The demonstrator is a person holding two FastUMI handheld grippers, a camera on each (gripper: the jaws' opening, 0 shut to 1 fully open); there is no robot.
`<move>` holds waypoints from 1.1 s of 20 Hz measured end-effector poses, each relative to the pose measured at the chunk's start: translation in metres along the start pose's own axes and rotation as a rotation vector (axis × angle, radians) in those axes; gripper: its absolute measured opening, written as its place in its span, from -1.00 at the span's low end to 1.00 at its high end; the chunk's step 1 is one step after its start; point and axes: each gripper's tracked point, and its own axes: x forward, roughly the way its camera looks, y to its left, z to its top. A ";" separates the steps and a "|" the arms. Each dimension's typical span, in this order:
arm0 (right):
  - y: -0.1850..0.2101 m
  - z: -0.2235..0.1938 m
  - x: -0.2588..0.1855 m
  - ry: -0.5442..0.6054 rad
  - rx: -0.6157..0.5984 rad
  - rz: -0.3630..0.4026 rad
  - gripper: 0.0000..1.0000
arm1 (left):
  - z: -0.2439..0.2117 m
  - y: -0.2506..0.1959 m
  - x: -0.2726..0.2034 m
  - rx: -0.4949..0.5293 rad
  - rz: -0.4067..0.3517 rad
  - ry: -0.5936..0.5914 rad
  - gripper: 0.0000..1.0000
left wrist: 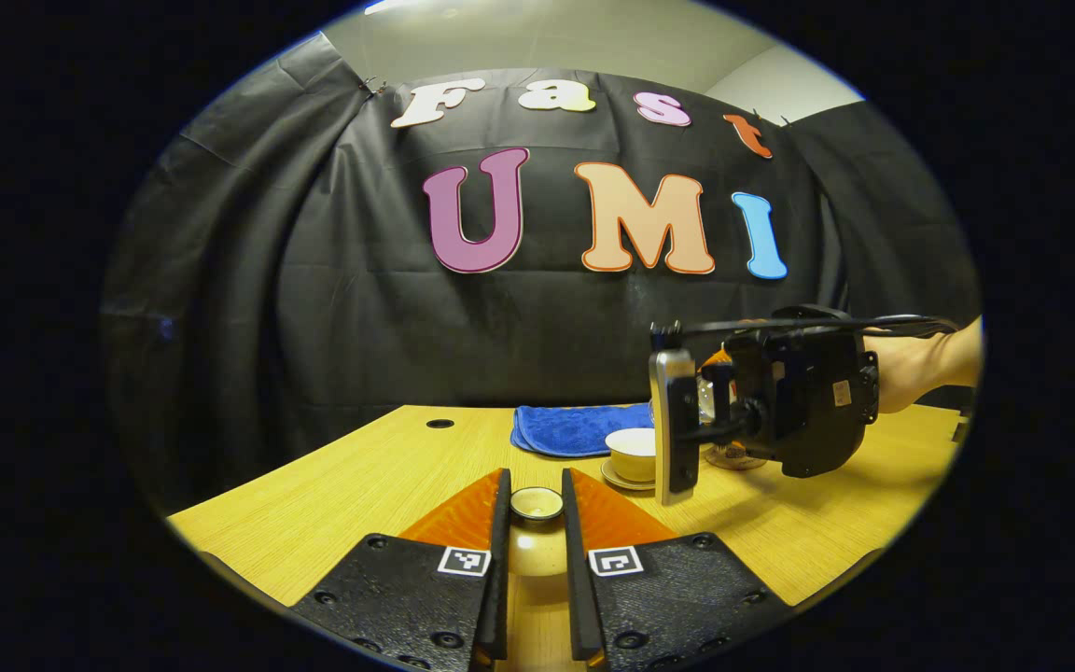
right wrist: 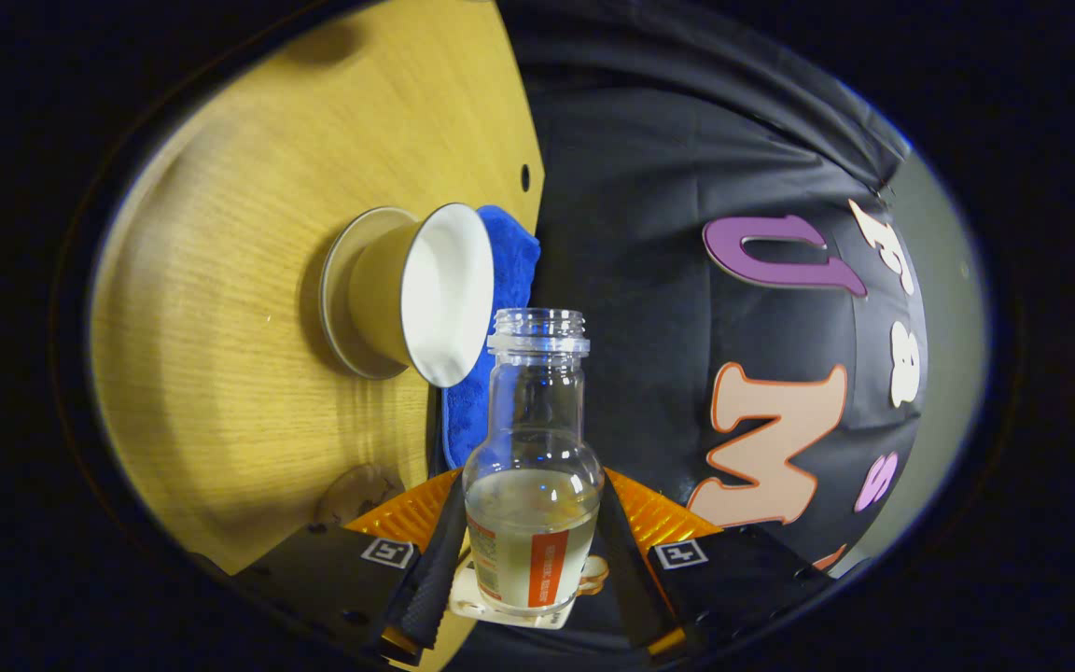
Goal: Open the teacup lid with one hand, grasp the water bottle and pour water into the teacup with the other hand; after pouring, place the water bottle on the coaster and then close the teacup lid.
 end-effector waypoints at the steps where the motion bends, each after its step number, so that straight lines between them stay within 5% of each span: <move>1: -0.008 -0.002 0.002 0.002 0.082 0.003 0.60 | 0.000 0.000 0.000 0.000 0.000 0.000 -0.53; 4: -0.024 -0.014 0.003 0.005 0.379 0.005 0.55 | 0.000 0.000 0.000 0.000 0.000 0.001 -0.53; 10: -0.047 -0.045 0.008 -0.049 1.196 -0.034 0.55 | -0.001 0.000 -0.002 0.000 0.000 0.001 -0.53; 12: -0.044 -0.057 0.016 -0.041 1.369 -0.061 0.52 | -0.001 0.000 -0.001 0.001 0.000 0.001 -0.53; 16: -0.040 -0.055 0.020 -0.033 1.572 -0.091 0.59 | 0.000 0.001 -0.001 0.001 0.000 0.002 -0.53; 22: -0.027 -0.058 0.030 -0.019 1.626 -0.079 0.56 | 0.000 0.000 -0.002 0.001 0.000 0.003 -0.53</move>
